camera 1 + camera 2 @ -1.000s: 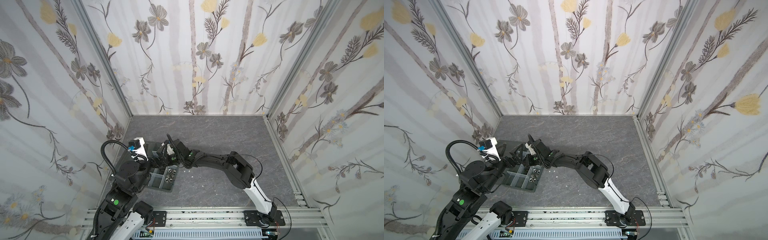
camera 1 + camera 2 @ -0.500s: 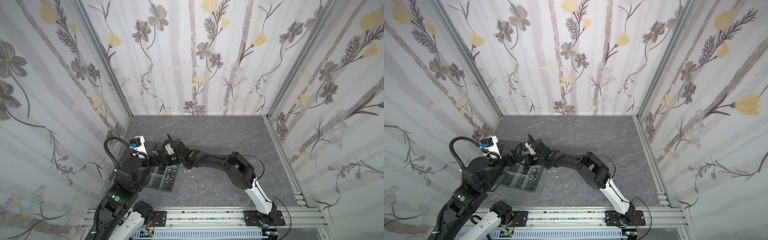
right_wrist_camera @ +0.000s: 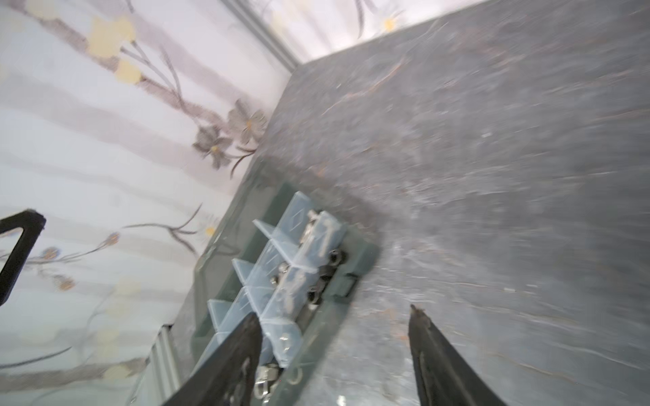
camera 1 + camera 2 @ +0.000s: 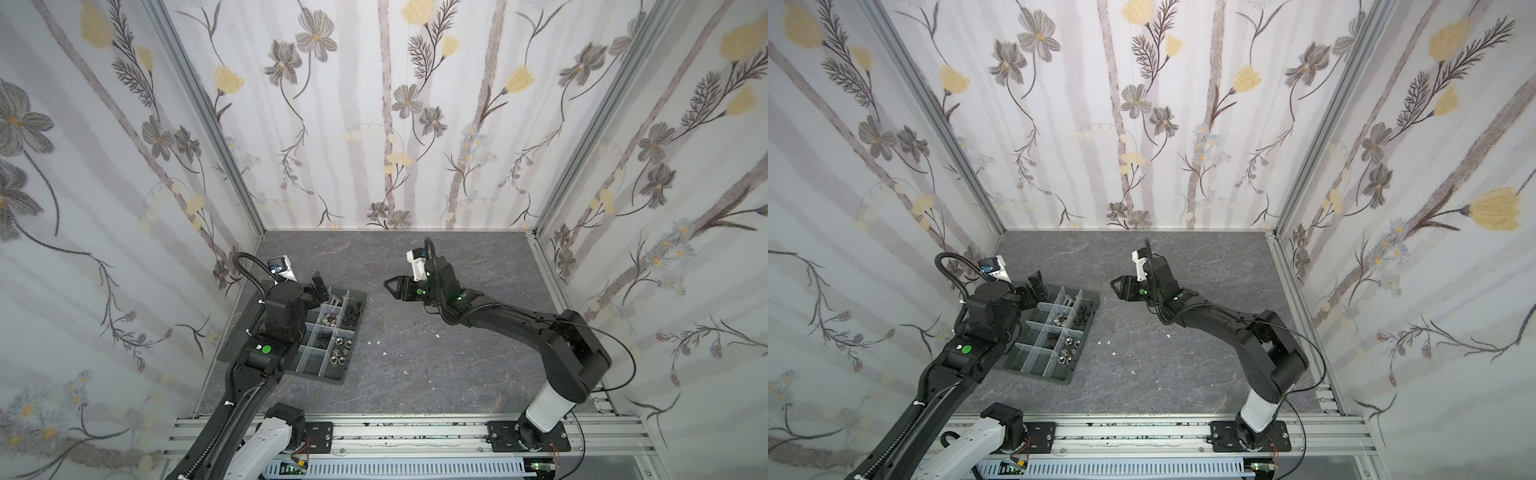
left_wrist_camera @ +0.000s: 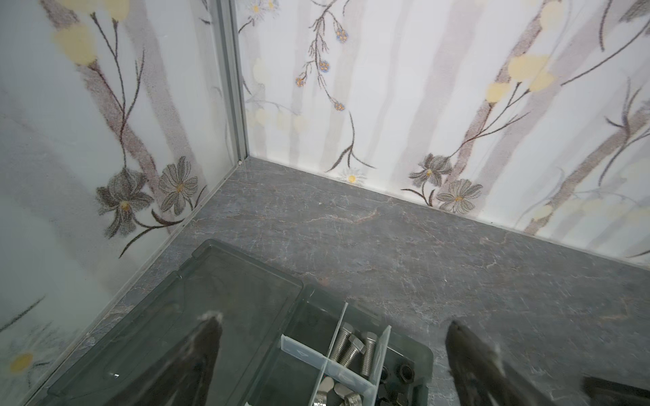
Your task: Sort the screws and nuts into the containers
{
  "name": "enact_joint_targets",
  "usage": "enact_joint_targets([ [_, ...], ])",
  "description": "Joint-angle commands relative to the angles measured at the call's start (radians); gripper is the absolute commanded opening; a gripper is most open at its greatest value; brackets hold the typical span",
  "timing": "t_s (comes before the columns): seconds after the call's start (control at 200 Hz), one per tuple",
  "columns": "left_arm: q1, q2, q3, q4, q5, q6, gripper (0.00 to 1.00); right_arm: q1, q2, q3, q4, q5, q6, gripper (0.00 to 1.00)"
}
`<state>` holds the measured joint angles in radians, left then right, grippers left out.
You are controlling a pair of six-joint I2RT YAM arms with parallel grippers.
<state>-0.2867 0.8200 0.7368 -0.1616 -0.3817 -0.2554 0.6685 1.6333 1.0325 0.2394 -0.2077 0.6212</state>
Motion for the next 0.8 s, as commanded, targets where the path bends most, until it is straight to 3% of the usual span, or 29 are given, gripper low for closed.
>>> enact_joint_targets([
  [0.0, 0.060, 0.056, -0.062, 0.209, -0.001, 0.008, 1.00, -0.075, -0.129, -0.104, -0.020, 0.195, -0.126, 0.79],
  [0.15, 0.165, 0.201, -0.164, 0.385, 0.055, 0.005, 1.00, -0.191, -0.322, -0.319, 0.013, 0.488, -0.224, 1.00],
  [0.25, 0.213, 0.318, -0.198, 0.477, 0.086, 0.024, 1.00, -0.260, -0.424, -0.455, 0.104, 0.656, -0.276, 1.00],
  [0.38, 0.241, 0.434, -0.219, 0.573, 0.099, 0.053, 1.00, -0.318, -0.519, -0.622, 0.304, 0.764, -0.364, 1.00],
  [0.55, 0.260, 0.516, -0.314, 0.798, 0.116, 0.088, 1.00, -0.338, -0.531, -0.722, 0.464, 0.882, -0.468, 1.00],
  [0.794, 0.268, 0.594, -0.304, 0.912, 0.214, 0.095, 1.00, -0.384, -0.502, -0.776, 0.577, 0.903, -0.546, 1.00],
])
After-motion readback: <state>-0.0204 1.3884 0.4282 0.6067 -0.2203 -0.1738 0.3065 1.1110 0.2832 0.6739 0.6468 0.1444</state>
